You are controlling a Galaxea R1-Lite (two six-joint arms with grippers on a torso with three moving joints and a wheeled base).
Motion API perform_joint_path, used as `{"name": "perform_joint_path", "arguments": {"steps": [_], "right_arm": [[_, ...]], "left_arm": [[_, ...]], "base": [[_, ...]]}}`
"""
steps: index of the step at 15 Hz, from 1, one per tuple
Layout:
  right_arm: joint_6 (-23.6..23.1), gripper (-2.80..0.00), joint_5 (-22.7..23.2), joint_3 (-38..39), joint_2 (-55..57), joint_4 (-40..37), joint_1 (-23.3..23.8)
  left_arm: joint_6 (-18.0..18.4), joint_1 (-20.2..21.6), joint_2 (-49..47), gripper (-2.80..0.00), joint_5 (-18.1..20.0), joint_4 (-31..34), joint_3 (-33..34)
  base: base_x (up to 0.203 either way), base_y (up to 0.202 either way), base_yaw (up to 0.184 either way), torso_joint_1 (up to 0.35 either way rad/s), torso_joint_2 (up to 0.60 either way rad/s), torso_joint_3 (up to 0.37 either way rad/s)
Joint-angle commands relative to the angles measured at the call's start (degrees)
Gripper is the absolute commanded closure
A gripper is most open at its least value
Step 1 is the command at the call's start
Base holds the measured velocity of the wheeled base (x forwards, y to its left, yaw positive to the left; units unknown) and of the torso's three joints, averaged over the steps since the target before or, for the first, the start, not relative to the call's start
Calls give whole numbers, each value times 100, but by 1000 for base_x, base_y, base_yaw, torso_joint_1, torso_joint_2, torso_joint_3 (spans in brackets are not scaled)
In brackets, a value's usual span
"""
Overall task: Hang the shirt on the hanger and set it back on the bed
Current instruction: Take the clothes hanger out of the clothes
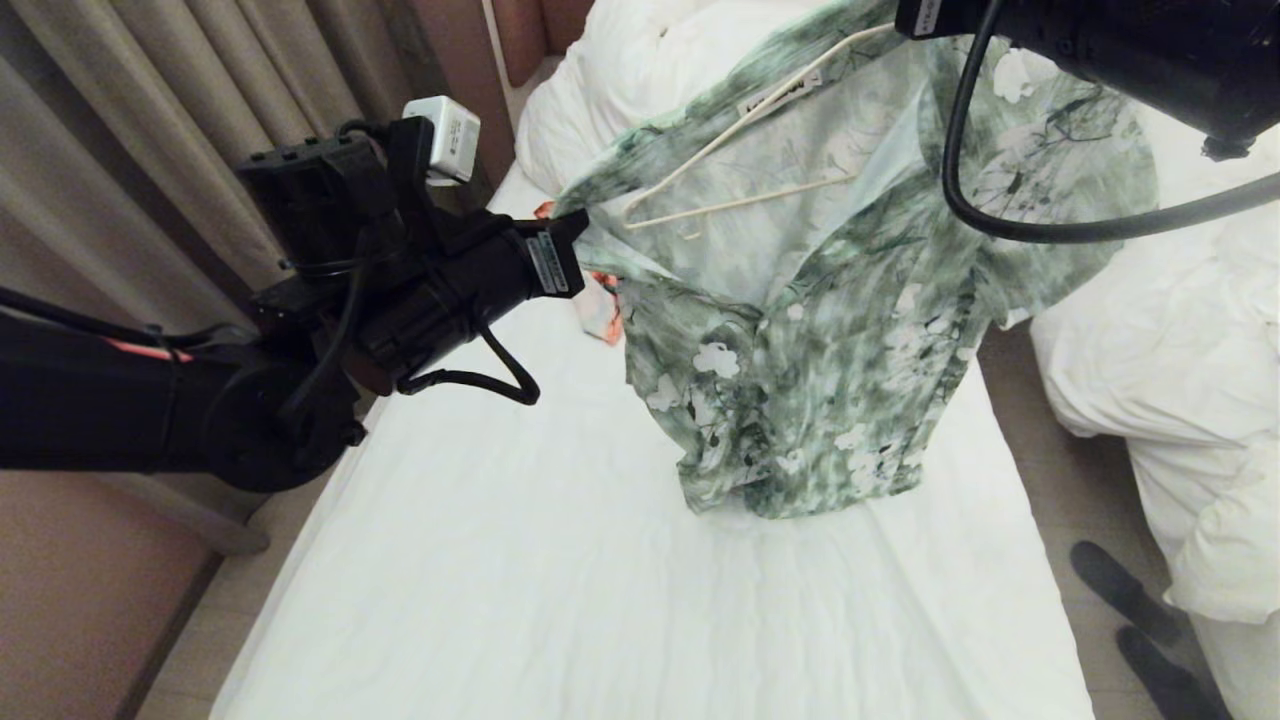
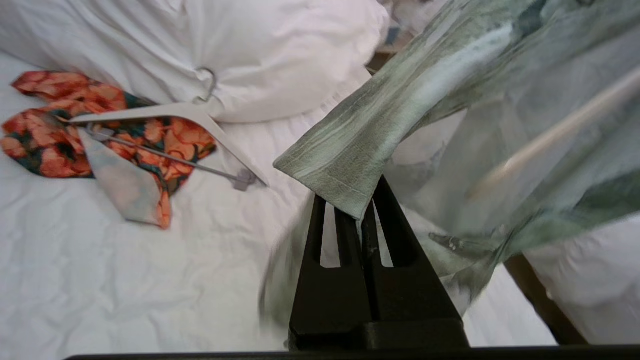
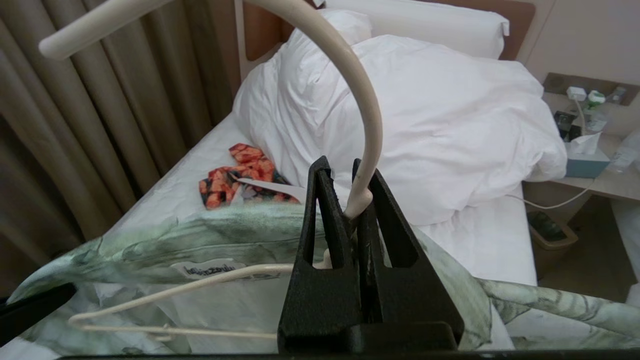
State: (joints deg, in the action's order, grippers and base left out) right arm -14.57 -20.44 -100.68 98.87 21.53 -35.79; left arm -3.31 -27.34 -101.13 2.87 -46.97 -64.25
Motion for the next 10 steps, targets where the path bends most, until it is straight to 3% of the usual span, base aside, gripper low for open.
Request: {"name": "perform_joint_path", "arguments": {"steps": [1, 5, 6, 7, 10], "right_arm": [[-32, 0, -13, -13, -8, 18, 37], [-37, 0, -21, -13, 1, 18, 37], [-37, 0, -21, -13, 1, 18, 37], [-29, 0, -14, -13, 9, 18, 37], [-37, 0, -21, -13, 1, 18, 37]], "left_arm": [[18, 103, 32, 0, 160, -23, 80], [165, -43, 15, 0, 148, -37, 176], [199, -44, 23, -59, 153, -49, 176], [190, -36, 23, -280, 168, -49, 167], [199, -35, 32, -280, 187, -49, 185]], "base": [[0, 0, 0, 0, 0, 0], [0, 0, 0, 0, 0, 0], [0, 0, 0, 0, 0, 0], [0, 0, 0, 0, 0, 0], [0, 0, 0, 0, 0, 0]]}}
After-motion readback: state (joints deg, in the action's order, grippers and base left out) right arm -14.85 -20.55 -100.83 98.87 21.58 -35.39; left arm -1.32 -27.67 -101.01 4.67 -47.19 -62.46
